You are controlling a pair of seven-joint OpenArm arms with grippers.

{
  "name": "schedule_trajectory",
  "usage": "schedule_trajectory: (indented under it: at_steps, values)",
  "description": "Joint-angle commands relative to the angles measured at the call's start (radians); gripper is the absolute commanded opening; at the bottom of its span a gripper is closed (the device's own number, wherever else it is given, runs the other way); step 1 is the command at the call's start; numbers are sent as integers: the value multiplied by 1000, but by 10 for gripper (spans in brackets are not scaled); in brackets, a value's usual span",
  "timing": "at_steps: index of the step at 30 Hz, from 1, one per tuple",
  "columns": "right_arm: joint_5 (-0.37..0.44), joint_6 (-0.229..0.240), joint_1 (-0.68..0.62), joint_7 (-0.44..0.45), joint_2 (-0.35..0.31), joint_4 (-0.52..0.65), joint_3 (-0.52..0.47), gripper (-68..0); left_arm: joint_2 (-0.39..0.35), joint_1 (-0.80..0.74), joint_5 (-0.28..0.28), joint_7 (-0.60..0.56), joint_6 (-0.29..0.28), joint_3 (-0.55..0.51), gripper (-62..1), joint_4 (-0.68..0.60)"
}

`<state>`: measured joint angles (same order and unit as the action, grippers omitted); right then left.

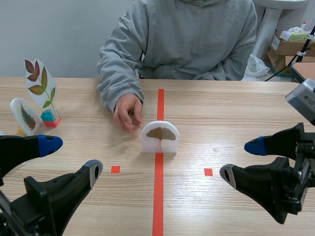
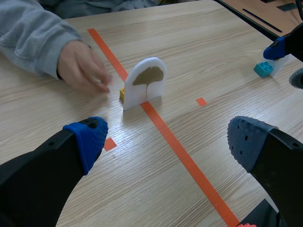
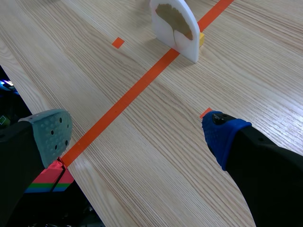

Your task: Do the leaf sorting experiment

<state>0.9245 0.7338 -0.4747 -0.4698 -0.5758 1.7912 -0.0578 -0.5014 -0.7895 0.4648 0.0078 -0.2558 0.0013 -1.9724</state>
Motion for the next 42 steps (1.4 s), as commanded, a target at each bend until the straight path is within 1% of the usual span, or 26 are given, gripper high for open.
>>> schedule_trajectory:
  at_steps: [1, 37, 42]
  values:
    - [6, 12, 14, 15, -8, 16, -11, -115, 2, -6, 3, -13, -2, -2, -67, -16]
    - [-5, 12, 16, 16, -8, 16, -11, -115, 2, -6, 3, -14, -2, -2, -67, -16]
    - [-10, 12, 40, 20, -9, -8, -11, -115, 2, -6, 3, -14, -2, -2, -67, -16]
